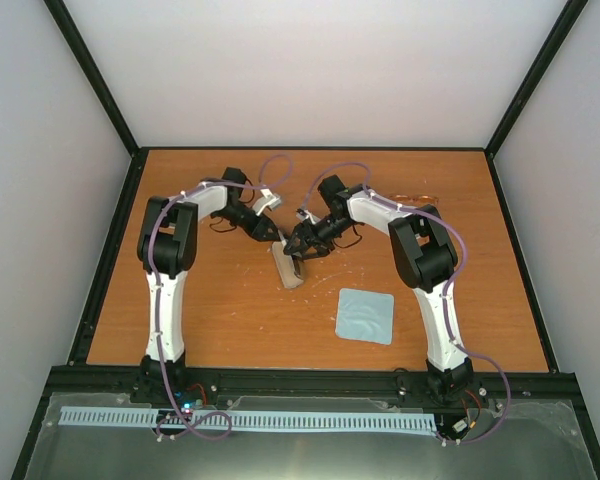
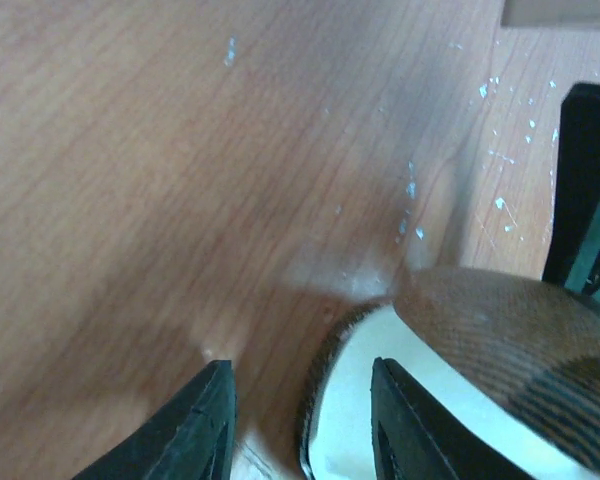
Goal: Organize the sunglasses
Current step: Place the sunglasses case at the center of the board.
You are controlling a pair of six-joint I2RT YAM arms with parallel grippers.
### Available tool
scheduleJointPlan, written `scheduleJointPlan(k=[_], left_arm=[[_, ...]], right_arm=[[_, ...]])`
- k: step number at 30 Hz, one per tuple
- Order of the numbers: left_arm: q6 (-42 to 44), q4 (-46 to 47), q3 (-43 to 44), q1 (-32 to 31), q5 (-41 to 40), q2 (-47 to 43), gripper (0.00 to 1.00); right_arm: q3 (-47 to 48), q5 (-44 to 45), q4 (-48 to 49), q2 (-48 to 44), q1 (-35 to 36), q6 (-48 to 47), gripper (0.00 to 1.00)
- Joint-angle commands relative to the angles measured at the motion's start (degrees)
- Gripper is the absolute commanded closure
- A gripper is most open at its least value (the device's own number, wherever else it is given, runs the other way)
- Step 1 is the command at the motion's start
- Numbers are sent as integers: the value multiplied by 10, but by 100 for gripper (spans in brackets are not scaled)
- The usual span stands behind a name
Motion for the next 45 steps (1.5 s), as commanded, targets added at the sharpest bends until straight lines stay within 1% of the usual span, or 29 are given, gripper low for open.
scheduleJointPlan(k=[1,4,8,10,13,17,18,19,20,23,28,29,30,32,33,34,36,39,40,41,42,43,44,45], left_arm=[[35,-14,-21,1,-1,-25,61],[50,-25,-20,1,3,-23,66],[61,-28,-17,-1,-5,-19,76],[65,-30,-13,-4,-7,-17,77],[62,-27,-6,-12,-12,-15,73],[60,-24,-7,-23,-14,-10,77],[59,-24,-8,-26,-14,-9,82],[60,-25,-10,-28,-14,-7,91],[59,-26,-12,-29,-15,-7,99],[51,-22,-25,-30,-23,-12,100],[15,16,-74,-30,-58,-53,100],[6,21,-82,-29,-58,-61,100],[-7,27,-88,-29,-61,-69,100],[-30,38,-97,-29,-63,-80,100],[-42,42,-100,-29,-65,-85,100],[-56,47,-100,-29,-68,-90,100],[-81,53,-95,-29,-73,-97,100],[-130,60,-75,-29,-85,-102,100],[-145,63,-68,-29,-87,-103,100],[-159,66,-61,-29,-89,-104,100],[-173,69,-51,-29,-91,-103,100],[-188,73,-42,-29,-96,-102,100],[-202,75,-31,-29,-100,-98,100],[-218,78,-21,-29,-104,-93,100]], right_arm=[[16,23,-21,11,-6,-3,46],[18,25,-24,12,-7,-4,47],[19,24,-28,11,-7,-6,47],[18,20,-28,11,-7,-7,47],[19,18,-31,13,-7,-10,47],[18,20,-32,13,-7,-12,47],[19,20,-31,14,-7,-12,47],[18,20,-31,14,-7,-11,46],[18,20,-31,14,-7,-11,46],[17,25,-28,12,-8,-11,44],[9,40,-15,-11,-25,1,39],[9,45,-13,-20,-32,4,37],[9,51,-10,-33,-40,8,32],[7,61,-2,-55,-59,17,28],[8,67,-1,-66,-68,20,21],[9,73,-2,-76,-78,21,19],[9,87,-8,-100,-96,22,18],[-20,133,-12,-147,-115,34,18],[-38,160,-11,-168,-115,48,20],[-63,183,-6,-188,-114,64,25],[-95,200,6,-209,-111,86,38],[-126,216,19,-229,-106,108,59],[-158,233,31,-248,-97,126,77],[-183,252,42,-262,-84,143,93]])
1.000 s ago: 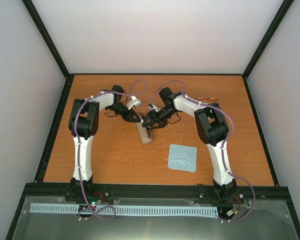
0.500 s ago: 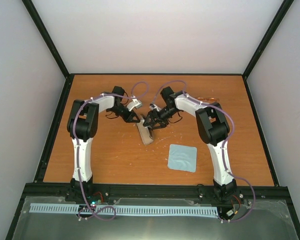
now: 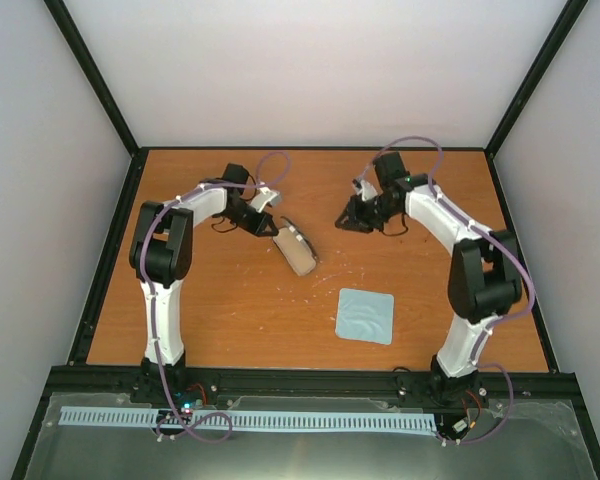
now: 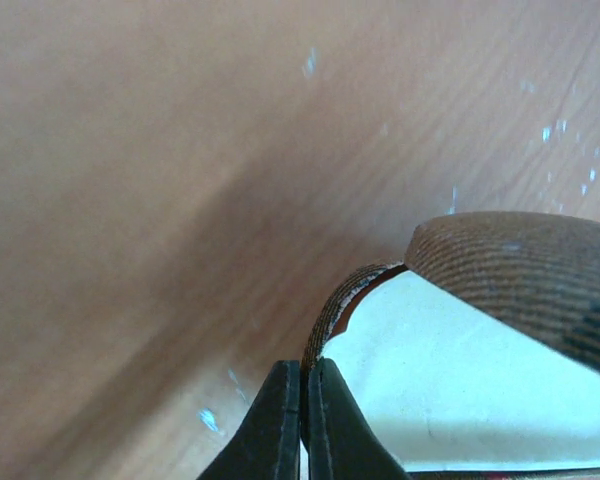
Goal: Organize the sunglasses
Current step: Place the sunglasses case at the center of the board.
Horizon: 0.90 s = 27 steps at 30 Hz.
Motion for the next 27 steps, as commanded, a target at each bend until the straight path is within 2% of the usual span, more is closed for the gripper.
scheduleJointPlan(k=[1,4,9,22,27], left_arm=[[-99,27,66,-4,-11,-9,100],[-133,29,94,-4,-19,11,100],[-165,35,106,-5,-43,30,100],[-154,42,85,-11,-113,50,99],[-153,43,72,-18,-123,46,89]], right_arm=[[-104,103,32,-55,51,90,97],[-123,131,46,-38,91,118,97],[-102,173,51,13,129,159,97],[-59,214,65,72,138,208,97],[-32,221,59,99,138,204,97]])
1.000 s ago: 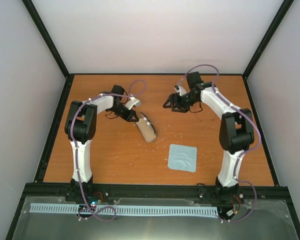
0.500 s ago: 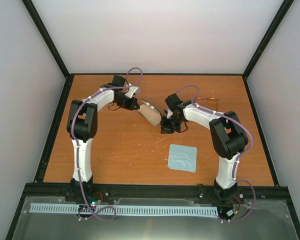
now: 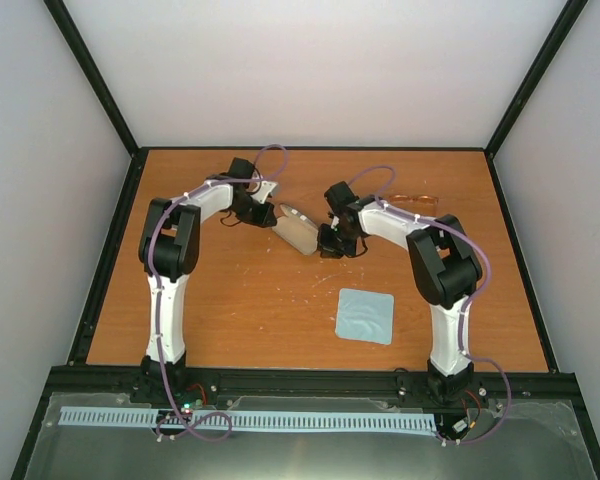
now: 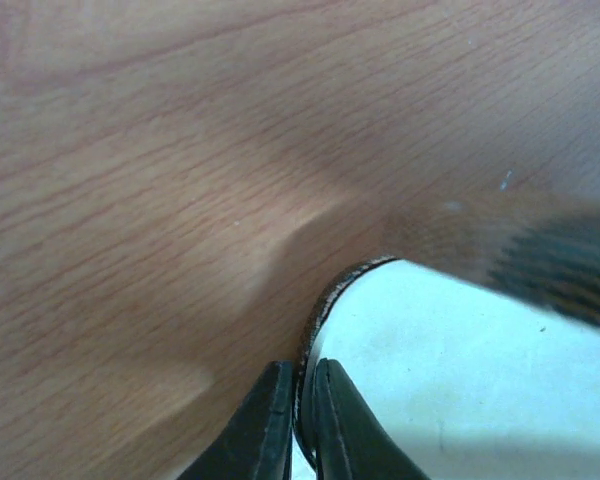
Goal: Organize the sunglasses
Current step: Place the sunglasses case at the center of the board.
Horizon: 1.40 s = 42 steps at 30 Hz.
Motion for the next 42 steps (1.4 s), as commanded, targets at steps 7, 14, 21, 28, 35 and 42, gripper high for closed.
scheduleJointPlan(k=[7,14,21,28,35,42], left_arm=[[3,0,-35,-19,-26,-27,84],[9,10,-87,-41,-44,-63,81],[12,10,-103,-52,-59,-81,78],[18,2,-108,-52,-69,-91,64],[23,-9,-112,-52,-98,-109,53],[26,7,-126,-52,-122,-147,46]], right_arm=[[78,48,-27,60,3,-6,97],[133,73,-56,96,-1,-24,97],[166,80,-71,123,-9,-41,97],[166,84,-72,131,-17,-50,97],[134,108,-83,102,-18,-56,97],[100,146,-104,61,-18,-62,96]])
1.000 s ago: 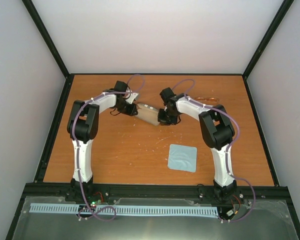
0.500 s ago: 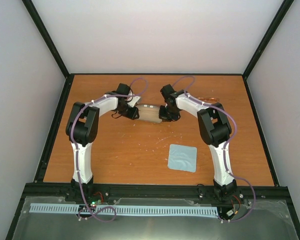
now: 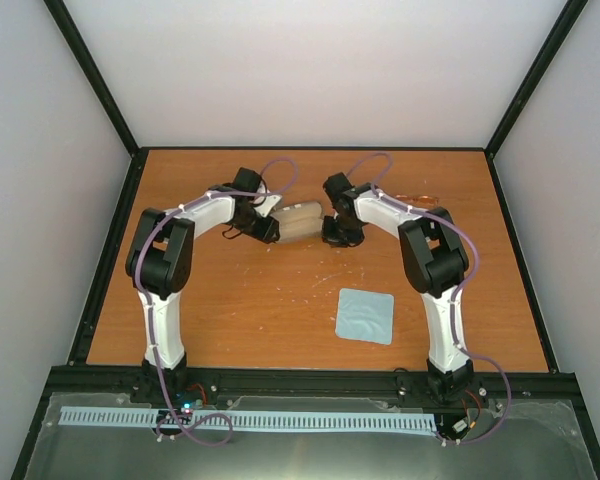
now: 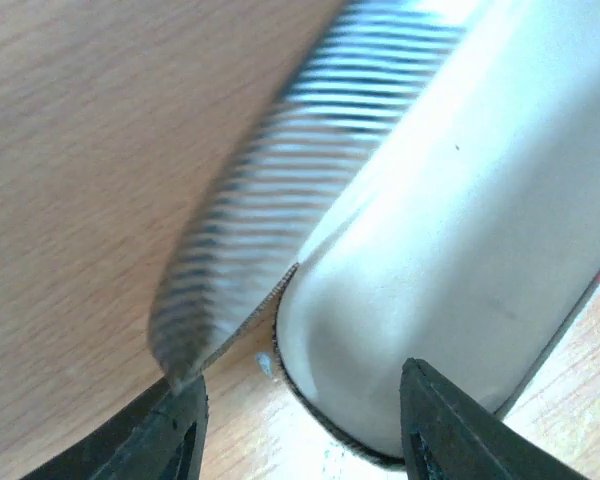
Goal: Organize the sunglasses
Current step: Place the sunglasses case at the center of the board, then adjust the sunglasses case at the center of the board.
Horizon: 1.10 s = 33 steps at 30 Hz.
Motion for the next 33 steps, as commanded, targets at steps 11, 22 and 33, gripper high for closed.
scheduleJointPlan(k=[11,22,33], left_arm=[[21,25,-39,-5,-76,-131,43],[44,-10,-8,-5,24,-109,84],[83,-55,-35,-8,137,-89,100]], right_arm=[[-126,85,-68,-173,1,-2,95],[-267,50,-42,-242,17,15,97],[-275,32,-41,-212,27,11,97]])
